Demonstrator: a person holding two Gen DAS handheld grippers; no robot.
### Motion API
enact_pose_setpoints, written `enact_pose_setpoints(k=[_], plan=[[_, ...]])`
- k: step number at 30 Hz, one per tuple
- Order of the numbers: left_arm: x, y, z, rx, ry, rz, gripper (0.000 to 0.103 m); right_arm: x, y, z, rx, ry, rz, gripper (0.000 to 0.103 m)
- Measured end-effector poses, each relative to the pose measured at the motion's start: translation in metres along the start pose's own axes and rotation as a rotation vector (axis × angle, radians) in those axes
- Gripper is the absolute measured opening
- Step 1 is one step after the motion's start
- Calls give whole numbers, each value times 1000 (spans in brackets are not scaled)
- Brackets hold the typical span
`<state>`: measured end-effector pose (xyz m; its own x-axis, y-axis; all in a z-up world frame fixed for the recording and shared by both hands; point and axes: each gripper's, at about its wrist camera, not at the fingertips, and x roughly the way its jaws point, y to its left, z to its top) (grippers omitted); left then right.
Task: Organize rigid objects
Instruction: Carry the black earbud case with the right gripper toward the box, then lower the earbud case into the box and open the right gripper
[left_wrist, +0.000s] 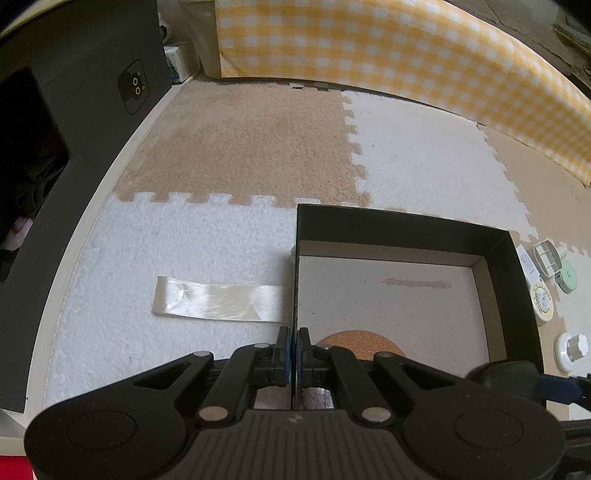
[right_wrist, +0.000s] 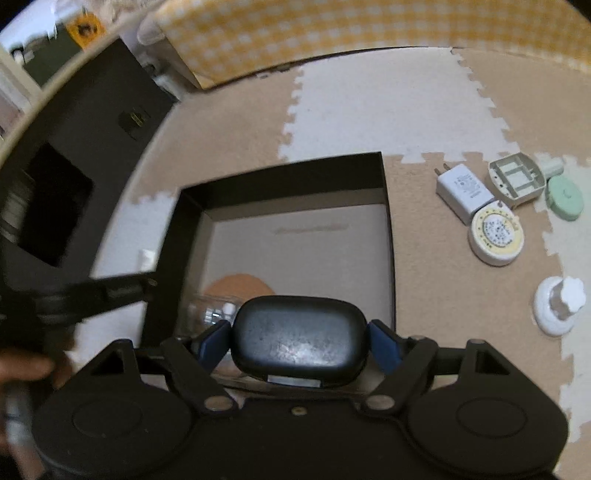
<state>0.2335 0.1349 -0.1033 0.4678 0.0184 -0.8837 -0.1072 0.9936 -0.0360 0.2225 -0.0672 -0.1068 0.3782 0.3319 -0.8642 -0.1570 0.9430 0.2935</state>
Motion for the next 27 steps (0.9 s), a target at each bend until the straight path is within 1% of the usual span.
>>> enact_pose_setpoints(k=[4,9,14,20,27], plan=[[-1,2,0,2,0,-4,2,9,14,-5,-52,-23,-65,81],[-1,4,1,-3,1,-13,2,23,20,-11,-68,20,-85,81],[0,4,1,-3,2,-13,2,28,29,-15,-97,12,-121,81],[0,5,1,-3,3,-17,2,32,35,-18,-123,12,-150,80],[0,5,1,-4,3,-18,2,32,34,-17,-120,15,-142,81]])
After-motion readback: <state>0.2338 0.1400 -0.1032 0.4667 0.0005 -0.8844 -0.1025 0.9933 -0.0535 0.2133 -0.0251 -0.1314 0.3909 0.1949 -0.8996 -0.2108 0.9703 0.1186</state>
